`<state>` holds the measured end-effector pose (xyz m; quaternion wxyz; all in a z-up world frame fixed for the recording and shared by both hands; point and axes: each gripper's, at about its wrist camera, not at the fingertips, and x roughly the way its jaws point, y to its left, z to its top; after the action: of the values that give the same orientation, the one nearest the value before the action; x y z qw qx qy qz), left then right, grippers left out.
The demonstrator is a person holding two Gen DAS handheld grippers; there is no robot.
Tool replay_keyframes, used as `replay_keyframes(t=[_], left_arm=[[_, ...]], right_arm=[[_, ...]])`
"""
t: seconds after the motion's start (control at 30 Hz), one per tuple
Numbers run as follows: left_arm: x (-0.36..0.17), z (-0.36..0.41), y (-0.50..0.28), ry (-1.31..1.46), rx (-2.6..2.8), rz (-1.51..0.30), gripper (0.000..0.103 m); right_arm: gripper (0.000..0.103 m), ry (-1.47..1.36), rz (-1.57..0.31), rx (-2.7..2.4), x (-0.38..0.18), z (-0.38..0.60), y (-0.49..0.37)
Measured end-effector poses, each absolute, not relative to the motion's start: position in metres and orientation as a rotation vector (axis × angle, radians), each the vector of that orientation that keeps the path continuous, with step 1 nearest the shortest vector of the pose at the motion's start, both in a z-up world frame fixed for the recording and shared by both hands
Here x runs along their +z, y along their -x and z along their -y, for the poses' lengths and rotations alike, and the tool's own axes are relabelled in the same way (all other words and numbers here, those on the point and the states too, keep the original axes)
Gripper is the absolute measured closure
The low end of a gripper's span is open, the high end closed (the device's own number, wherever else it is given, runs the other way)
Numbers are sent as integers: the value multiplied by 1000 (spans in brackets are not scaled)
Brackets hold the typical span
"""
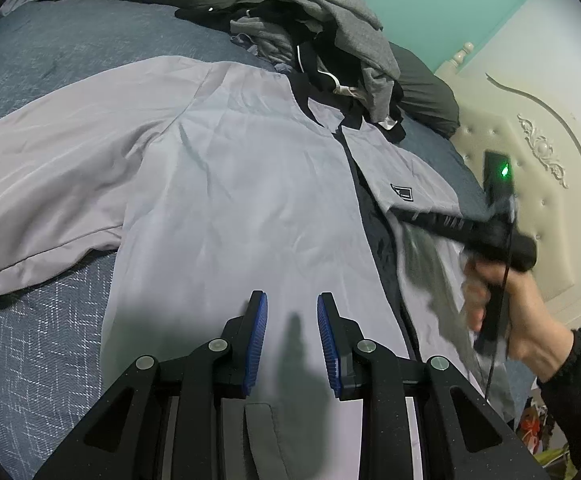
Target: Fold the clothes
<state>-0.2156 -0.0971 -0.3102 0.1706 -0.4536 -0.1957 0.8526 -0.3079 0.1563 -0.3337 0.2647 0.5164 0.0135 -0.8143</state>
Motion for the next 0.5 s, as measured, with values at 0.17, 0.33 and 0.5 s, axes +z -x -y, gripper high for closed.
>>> replay_keyframes(t=[0.17,0.33,0.5], left_arm=[[-305,98,213,1273,2427,556,75],[-305,104,212,1276,2429,570,74],[-301,109,213,1265,2442,575,74]], right_arm=[[93,-1382,8,-2210,-328,-160,295],[92,-1450,5,-2129,-333,-160,281],[75,-1357,163,-2131,-310,-159,290]])
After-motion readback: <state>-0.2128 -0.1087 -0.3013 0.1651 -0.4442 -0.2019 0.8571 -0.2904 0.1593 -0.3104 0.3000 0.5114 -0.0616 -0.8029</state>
